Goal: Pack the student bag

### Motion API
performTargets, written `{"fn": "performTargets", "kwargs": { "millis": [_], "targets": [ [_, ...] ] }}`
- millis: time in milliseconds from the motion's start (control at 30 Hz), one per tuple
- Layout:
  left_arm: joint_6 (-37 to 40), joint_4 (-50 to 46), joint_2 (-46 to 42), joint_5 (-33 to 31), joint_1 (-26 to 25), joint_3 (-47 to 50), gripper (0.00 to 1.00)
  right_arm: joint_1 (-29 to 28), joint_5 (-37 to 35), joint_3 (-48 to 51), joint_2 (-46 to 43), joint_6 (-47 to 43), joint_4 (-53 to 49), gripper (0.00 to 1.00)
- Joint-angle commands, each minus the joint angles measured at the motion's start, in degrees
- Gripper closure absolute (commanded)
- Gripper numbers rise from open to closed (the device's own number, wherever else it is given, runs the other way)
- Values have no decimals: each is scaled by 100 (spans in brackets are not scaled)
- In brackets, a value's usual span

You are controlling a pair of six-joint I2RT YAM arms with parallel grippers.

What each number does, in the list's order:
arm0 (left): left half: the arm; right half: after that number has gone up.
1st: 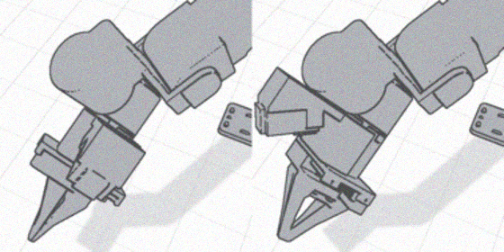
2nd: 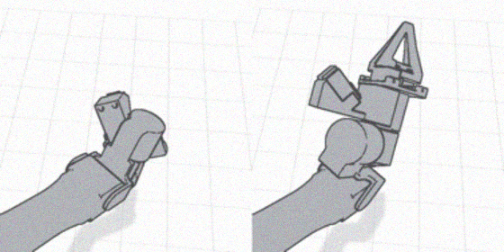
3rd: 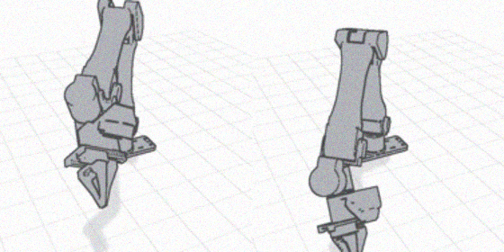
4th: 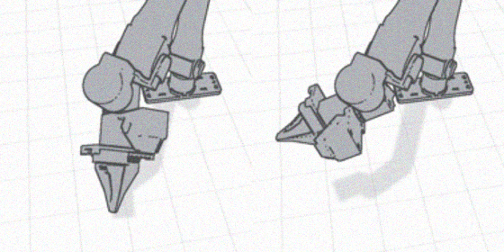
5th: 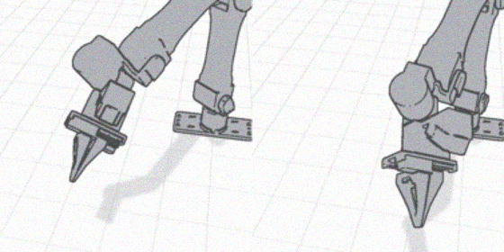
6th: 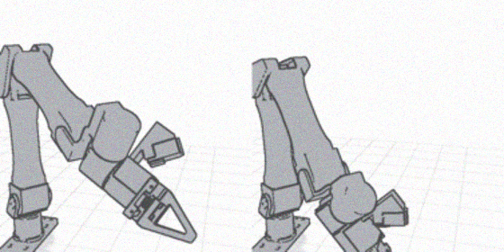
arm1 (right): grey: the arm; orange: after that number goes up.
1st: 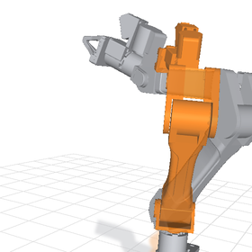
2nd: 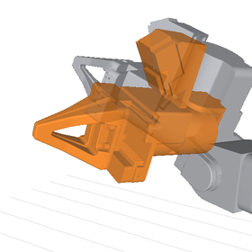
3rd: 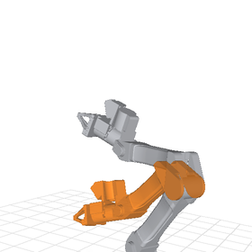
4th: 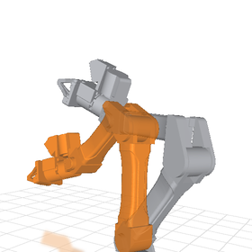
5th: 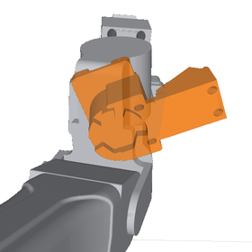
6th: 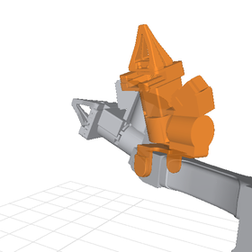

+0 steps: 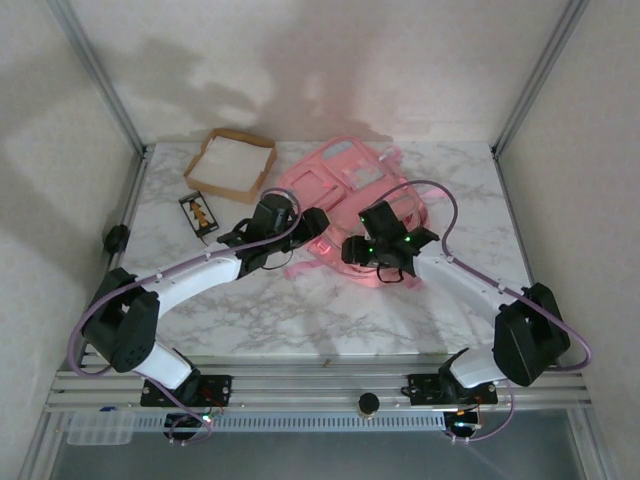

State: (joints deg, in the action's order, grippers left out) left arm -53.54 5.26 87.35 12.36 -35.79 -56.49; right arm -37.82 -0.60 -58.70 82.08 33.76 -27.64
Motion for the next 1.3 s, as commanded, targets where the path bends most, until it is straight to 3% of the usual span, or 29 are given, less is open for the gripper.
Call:
{"fn": "performTargets", "kwargs": {
  "millis": [0, 233, 667, 767, 967, 1033, 1267],
  "targets": [
    [-164, 313, -16, -232, 37, 40, 37, -160, -395, -276, 83, 376, -160, 48],
    [-118, 378, 73, -285, 37, -28, 38, -571, -592, -588, 375, 852, -155, 57],
    [-117, 336, 180, -280, 37, -45, 38, -541, -1097, -290, 755, 1698, 528, 74],
    [-113, 353, 178, -263, 37, -46, 38, -485, -1325, -283, 783, 1744, 503, 68],
    [-96, 299, 204, -277, 26, -82, 38, -411, -1338, -67, 740, 2155, 702, 69],
    [-104, 309, 217, -274, 27, -82, 38, -370, -1258, 50, 694, 2452, 807, 60],
    [-88, 257, 202, -308, -2, -72, 38, -336, -1283, 430, 500, 3129, 1123, 63]
  ]
}}
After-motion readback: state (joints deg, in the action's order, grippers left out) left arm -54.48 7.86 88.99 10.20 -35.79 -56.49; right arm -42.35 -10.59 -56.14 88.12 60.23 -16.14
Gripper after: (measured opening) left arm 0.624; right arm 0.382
